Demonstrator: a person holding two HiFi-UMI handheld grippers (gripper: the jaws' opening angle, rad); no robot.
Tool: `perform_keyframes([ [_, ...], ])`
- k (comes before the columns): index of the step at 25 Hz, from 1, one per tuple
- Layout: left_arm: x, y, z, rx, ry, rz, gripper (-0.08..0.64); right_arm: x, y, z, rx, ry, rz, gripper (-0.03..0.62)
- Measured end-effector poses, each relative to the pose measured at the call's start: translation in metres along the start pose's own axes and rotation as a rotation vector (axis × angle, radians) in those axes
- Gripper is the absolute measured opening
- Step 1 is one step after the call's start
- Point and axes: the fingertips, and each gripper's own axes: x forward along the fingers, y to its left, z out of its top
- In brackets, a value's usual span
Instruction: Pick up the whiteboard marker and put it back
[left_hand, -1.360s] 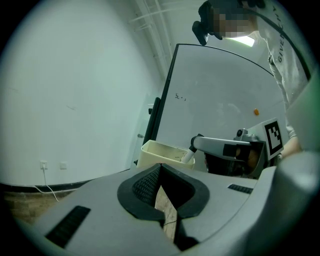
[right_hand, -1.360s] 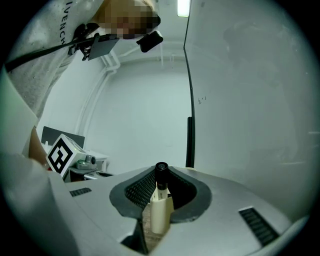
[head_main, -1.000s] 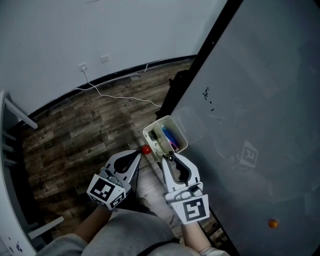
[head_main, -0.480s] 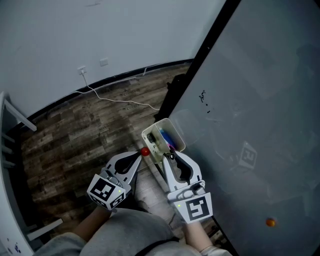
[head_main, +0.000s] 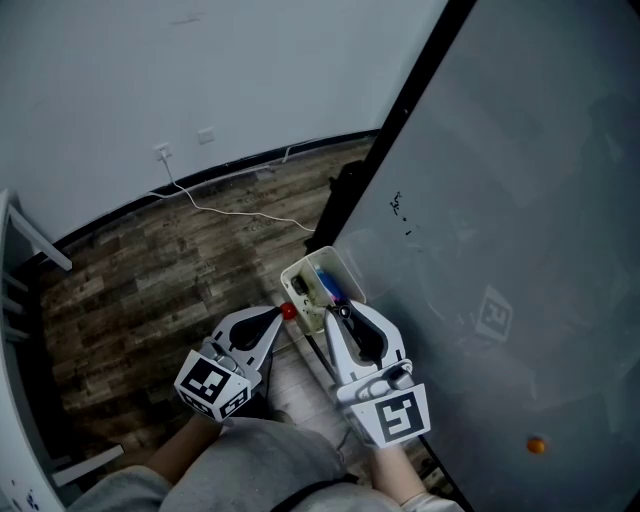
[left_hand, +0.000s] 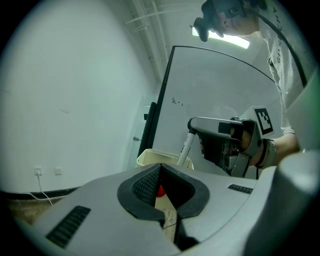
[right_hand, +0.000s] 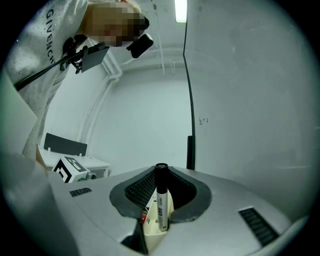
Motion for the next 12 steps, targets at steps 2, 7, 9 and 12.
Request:
perform_keyframes([
  [2, 0.000, 0.000, -0.001, 0.000, -0.006, -0.004, 0.015, 0.001, 0.000, 0.003, -0.002, -0.005, 0.003, 0.080],
  [7, 0.001, 0.003, 0.006, 0.005, -0.010, 0.006, 0.015, 0.004, -0.001, 0.010, -0.007, -0.021, 0.009, 0.080],
  [9, 0.002, 0.004, 0.007, 0.007, -0.015, 0.007, 0.015, 0.005, -0.001, 0.012, -0.004, -0.023, 0.012, 0.080],
  [12, 0.003, 0.006, 0.008, 0.005, -0.016, 0.010, 0.015, 0.006, -0.001, 0.016, 0.011, -0.028, 0.022, 0.080],
])
